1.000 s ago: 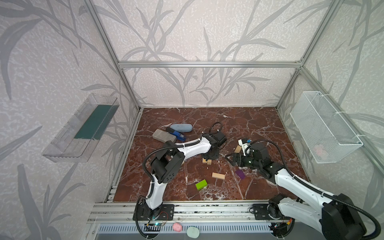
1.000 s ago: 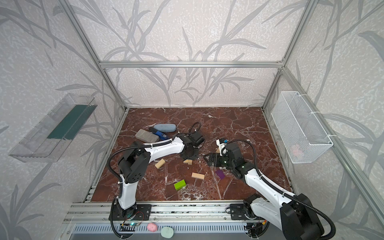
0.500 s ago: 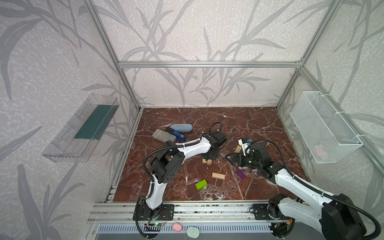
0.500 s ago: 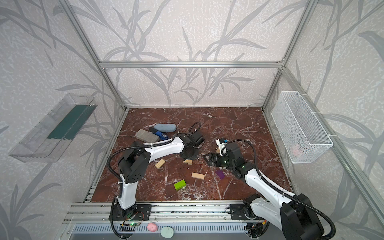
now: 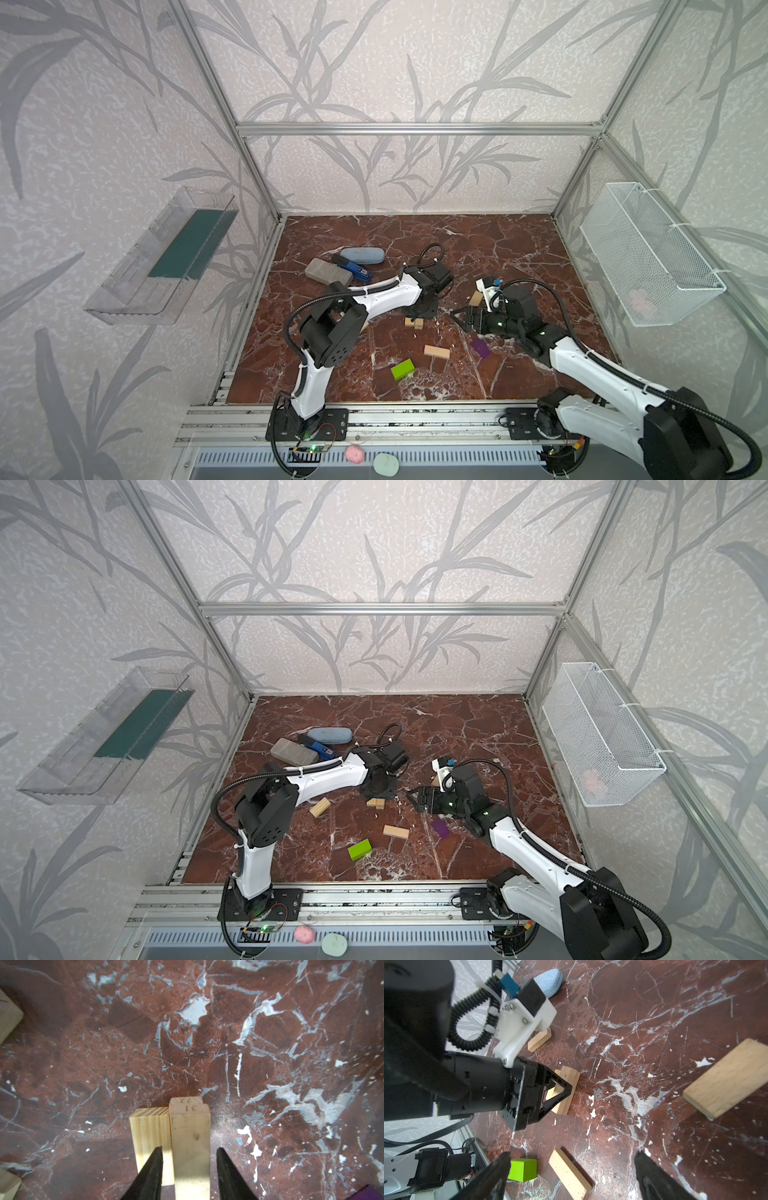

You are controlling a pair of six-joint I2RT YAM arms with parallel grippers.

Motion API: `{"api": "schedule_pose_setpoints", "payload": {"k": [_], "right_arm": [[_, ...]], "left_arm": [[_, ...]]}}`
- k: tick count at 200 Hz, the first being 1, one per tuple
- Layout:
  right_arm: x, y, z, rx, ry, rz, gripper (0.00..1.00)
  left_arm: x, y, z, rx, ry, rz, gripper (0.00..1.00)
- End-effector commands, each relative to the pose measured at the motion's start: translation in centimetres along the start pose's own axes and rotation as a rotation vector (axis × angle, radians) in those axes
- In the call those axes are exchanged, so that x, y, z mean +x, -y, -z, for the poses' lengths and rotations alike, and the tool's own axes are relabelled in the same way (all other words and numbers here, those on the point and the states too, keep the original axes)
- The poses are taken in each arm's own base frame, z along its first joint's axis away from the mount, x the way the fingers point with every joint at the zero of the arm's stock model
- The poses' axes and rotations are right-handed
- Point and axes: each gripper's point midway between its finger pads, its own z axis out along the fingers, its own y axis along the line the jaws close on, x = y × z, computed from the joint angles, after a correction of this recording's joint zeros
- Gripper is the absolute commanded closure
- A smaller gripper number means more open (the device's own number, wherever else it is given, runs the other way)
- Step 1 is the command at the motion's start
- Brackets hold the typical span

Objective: Build the wood block tower

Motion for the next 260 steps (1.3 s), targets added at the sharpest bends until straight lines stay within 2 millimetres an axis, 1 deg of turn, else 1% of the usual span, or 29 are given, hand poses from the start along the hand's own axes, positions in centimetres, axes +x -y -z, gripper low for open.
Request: {"api": "schedule_pose_setpoints", "payload": {"k": [1, 18, 40, 57, 72, 86, 121, 138, 149, 166, 179, 202, 219, 228, 247, 260], "right_arm": [[-1.2, -1.5, 0.5, -0.034, -0.003, 0.049, 0.08], [-1.3, -1.8, 0.5, -0.039, -0.017, 0.058, 0.08], [-1.4, -2.1, 0.3, -0.049, -0.032, 0.068, 0.08], [-1.2, -2.1, -0.3, -0.051, -0.054, 0.071, 0.08], [-0.7, -2.5, -1.0, -0.061, -0.082, 0.084, 0.08], [0.0, -2.9, -1.7, -0.067, -0.117, 0.114, 0.08], [1.5, -4.3, -3.7, -0.082, -0.157, 0.196, 0.08], [1.4, -4.8, -4.7, -0.092, -0.148, 0.230, 0.08], [1.3, -5.3, -5.3, -0.116, -0.139, 0.252, 0.08], [1.3, -5.6, -6.1, -0.124, -0.135, 0.294, 0.08], [1.7, -5.8, -6.5, -0.128, -0.137, 0.323, 0.08], [2.1, -6.0, -7.0, -0.146, -0.119, 0.357, 0.08], [2.0, -6.4, -7.2, -0.176, -0.102, 0.363, 0.08], [2.0, -6.6, -7.2, -0.189, -0.088, 0.366, 0.08], [2.0, -6.4, -7.1, -0.186, -0.070, 0.379, 0.08], [2.2, -6.2, -7.0, -0.179, -0.058, 0.389, 0.08]], "left_arm": [[-2.1, -0.6, 4.6, 0.017, 0.097, 0.032, 0.56], [-2.3, -1.6, 6.3, 0.006, 0.136, 0.041, 0.55], [-2.2, -3.7, 8.4, -0.022, 0.192, 0.048, 0.53], [-1.9, -5.6, 9.5, -0.053, 0.227, 0.040, 0.51], [-1.3, -7.8, 9.9, -0.083, 0.236, 0.050, 0.50], [-0.4, -9.8, 9.8, -0.092, 0.229, 0.077, 0.50], [2.1, -14.7, 8.3, -0.104, 0.214, 0.180, 0.45], [3.2, -17.4, 7.6, -0.126, 0.199, 0.238, 0.43], [3.8, -18.5, 6.9, -0.105, 0.172, 0.278, 0.41], [4.4, -19.5, 5.8, -0.076, 0.146, 0.329, 0.39], [4.4, -19.2, 4.9, -0.031, 0.136, 0.334, 0.37], [3.3, -18.2, 3.6, 0.032, 0.148, 0.324, 0.34], [2.2, -18.7, 2.7, 0.024, 0.150, 0.335, 0.33], [1.7, -18.6, 2.2, 0.031, 0.143, 0.331, 0.33], [1.5, -18.7, 1.6, 0.021, 0.083, 0.327, 0.33], [1.7, -19.0, 0.9, -0.005, 0.065, 0.322, 0.33]]}}
